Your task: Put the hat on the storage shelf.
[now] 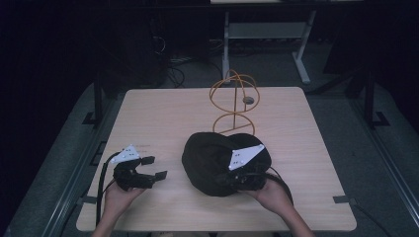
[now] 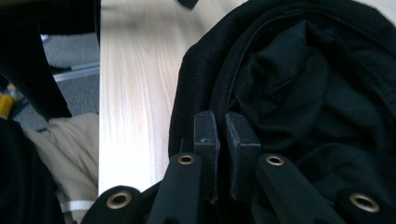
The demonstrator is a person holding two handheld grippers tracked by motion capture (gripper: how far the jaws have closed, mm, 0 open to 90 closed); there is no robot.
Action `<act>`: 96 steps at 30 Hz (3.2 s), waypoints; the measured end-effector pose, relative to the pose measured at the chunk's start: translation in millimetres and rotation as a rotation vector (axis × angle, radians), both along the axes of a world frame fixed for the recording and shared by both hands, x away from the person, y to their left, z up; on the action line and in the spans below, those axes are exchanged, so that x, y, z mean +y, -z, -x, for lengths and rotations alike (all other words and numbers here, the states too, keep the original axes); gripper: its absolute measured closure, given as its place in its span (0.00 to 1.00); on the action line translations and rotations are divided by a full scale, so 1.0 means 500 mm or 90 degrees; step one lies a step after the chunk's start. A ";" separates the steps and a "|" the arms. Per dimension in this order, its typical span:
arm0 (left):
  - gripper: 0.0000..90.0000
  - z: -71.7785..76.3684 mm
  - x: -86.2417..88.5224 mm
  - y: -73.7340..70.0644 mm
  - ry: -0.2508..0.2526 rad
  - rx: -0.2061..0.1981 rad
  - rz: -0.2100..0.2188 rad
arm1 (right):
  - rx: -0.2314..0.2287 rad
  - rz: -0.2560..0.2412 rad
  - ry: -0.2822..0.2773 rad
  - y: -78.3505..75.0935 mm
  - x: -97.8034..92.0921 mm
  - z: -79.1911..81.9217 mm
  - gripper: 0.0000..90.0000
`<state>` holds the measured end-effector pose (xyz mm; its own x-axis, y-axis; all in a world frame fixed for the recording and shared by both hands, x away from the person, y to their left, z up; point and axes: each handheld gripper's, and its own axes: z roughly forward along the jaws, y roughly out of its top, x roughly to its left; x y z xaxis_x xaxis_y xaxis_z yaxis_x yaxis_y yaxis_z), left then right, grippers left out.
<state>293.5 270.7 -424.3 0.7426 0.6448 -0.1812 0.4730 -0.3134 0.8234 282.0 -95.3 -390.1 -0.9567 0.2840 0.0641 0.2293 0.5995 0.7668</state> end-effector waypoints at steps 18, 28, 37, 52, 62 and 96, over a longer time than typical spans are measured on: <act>0.20 0.003 -0.076 -0.039 0.067 -0.025 0.026 | 0.010 -0.106 0.012 -0.079 -0.042 -0.015 0.93; 0.20 -0.026 -0.117 -0.077 0.088 -0.070 0.023 | -0.002 -0.132 -0.005 -0.119 -0.048 -0.008 0.93; 0.33 -0.044 -0.148 -0.097 0.122 -0.107 0.032 | -0.005 -0.139 -0.036 -0.136 -0.052 -0.005 0.93; 0.91 -0.050 -0.159 -0.118 0.125 -0.148 0.051 | 0.006 -0.164 -0.048 -0.135 -0.064 -0.006 0.94; 0.95 -0.046 -0.141 -0.175 0.109 -0.167 0.048 | 0.026 -0.181 -0.026 -0.112 -0.084 -0.020 0.93; 0.96 -0.094 -0.158 -0.357 0.096 -0.203 -0.017 | 0.065 -0.166 0.120 -0.010 -0.198 -0.042 0.48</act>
